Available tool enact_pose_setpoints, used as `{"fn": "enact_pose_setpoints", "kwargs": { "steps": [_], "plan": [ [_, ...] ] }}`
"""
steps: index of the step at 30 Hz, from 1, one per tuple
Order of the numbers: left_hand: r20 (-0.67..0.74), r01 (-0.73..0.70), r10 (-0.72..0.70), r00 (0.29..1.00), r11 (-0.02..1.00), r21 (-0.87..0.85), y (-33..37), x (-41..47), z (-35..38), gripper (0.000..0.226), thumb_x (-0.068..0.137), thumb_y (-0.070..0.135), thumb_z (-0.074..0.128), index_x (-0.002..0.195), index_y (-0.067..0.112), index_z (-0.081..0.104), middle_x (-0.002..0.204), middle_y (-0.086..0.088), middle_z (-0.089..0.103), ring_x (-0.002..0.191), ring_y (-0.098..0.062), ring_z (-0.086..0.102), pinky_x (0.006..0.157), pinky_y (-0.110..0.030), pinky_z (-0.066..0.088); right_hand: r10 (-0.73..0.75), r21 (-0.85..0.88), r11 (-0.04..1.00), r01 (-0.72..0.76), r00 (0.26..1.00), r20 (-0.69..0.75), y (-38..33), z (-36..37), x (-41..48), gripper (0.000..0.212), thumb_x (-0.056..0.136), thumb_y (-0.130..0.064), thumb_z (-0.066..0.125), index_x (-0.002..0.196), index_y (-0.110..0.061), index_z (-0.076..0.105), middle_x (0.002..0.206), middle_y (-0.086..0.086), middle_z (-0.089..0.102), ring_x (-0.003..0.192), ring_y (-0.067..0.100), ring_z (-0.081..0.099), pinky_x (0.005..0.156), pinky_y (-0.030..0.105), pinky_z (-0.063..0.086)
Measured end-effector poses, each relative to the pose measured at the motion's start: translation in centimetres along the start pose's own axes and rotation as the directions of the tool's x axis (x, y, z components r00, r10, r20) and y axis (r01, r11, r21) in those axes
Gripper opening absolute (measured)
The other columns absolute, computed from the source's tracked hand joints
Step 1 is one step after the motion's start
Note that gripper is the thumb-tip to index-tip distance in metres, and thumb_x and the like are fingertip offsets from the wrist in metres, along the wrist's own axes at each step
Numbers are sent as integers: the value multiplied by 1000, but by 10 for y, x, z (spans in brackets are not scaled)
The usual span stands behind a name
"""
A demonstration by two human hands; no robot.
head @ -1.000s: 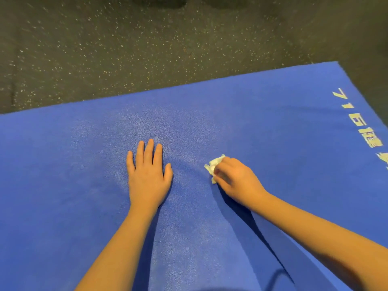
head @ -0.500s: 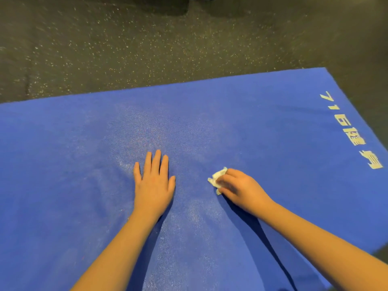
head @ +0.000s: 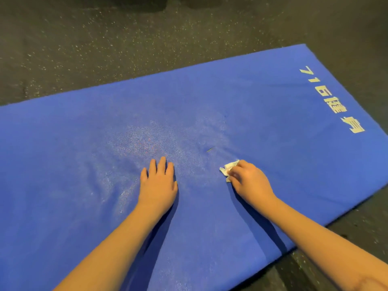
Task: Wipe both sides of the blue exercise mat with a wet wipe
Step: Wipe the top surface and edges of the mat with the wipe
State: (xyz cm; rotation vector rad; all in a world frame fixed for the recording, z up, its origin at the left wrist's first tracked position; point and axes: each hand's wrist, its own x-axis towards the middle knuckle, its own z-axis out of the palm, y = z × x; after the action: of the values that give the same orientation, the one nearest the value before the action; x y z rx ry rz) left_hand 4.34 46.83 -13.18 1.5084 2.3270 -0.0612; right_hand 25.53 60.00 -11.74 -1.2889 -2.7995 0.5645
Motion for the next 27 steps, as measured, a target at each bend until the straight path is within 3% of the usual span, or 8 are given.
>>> {"fn": "enact_pose_setpoints", "kwargs": {
  "steps": [3,6,9,11,14,17,21,27],
  "plan": [
    [209,-107,100,973,994,21,14,-27,-10,54,102,37,34,150,16,22,160,-3,9,146,-28,11,115,-41,20,-78,63,995,72,992,102,-7,2,-27,12,90,-17,59,88,-12,70,94,0,56,91,24,54,65,31,41],
    [352,-243,215,911,969,39,24,-56,-26,58,102,42,35,153,19,18,161,0,7,146,-24,11,117,-39,15,-182,157,976,151,962,203,-9,-5,-58,13,90,-21,59,93,-18,72,93,-8,53,93,16,53,66,28,38],
    [455,-303,263,851,953,16,27,-79,-36,66,98,50,40,154,24,15,161,1,4,147,-21,8,119,-42,13,-35,52,998,32,998,51,7,-6,-72,10,86,-18,64,81,-17,72,88,-3,58,85,23,57,60,28,34],
    [495,-300,267,827,954,-14,26,-90,-38,73,95,55,45,155,29,12,162,3,0,148,-20,3,119,-44,13,5,88,996,-5,1000,1,5,-3,-86,10,83,-15,66,73,-17,71,81,-5,54,80,22,56,53,24,31],
    [544,-268,255,799,962,-57,22,-103,-40,83,90,60,51,155,33,7,162,6,-8,149,-18,-6,119,-47,13,-114,155,983,100,990,88,-5,-4,-115,14,79,-26,59,74,-22,71,79,-7,56,77,15,55,54,19,33],
    [583,-222,235,777,970,-95,19,-111,-43,91,86,62,56,154,36,3,161,9,-14,149,-16,-13,119,-47,13,-94,98,991,96,995,-26,5,-10,-127,3,70,-21,68,67,-22,68,73,-6,58,68,17,58,52,21,36],
    [630,-221,216,746,973,-73,25,-119,-50,101,81,62,63,154,34,-1,160,10,-18,148,-17,-16,118,-48,18,-91,138,986,95,995,-31,6,-7,-147,8,75,-20,62,68,-23,65,79,-10,56,77,9,50,52,20,38],
    [648,-171,163,744,984,-52,35,-127,-57,108,79,65,64,155,31,-5,160,8,-21,148,-18,-18,118,-49,20,-217,-40,975,217,976,9,8,-24,-162,26,81,-39,44,77,-23,64,80,-6,55,62,19,52,49,24,33]
  ]
}}
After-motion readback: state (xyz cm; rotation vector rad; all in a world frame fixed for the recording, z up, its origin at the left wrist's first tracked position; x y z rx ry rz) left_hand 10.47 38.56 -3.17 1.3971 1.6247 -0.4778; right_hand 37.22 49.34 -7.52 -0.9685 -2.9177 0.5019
